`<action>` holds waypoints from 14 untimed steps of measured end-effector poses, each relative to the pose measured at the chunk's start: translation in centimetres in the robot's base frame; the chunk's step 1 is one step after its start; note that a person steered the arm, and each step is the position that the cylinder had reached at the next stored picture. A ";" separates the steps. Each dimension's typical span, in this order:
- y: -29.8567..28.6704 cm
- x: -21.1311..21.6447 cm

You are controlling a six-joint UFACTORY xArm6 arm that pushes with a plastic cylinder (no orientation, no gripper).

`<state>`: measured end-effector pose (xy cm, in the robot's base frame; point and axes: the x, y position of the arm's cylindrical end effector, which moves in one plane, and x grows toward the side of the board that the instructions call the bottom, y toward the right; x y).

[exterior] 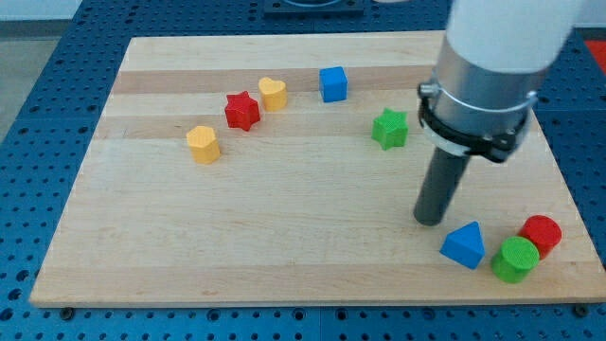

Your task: Push the green star into the blue triangle

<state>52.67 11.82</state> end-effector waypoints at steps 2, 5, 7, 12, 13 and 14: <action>-3.3 -5.2; -6.6 -13.0; -4.6 -15.0; -2.1 -11.5; -1.4 -10.5; -0.6 -9.9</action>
<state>42.73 11.22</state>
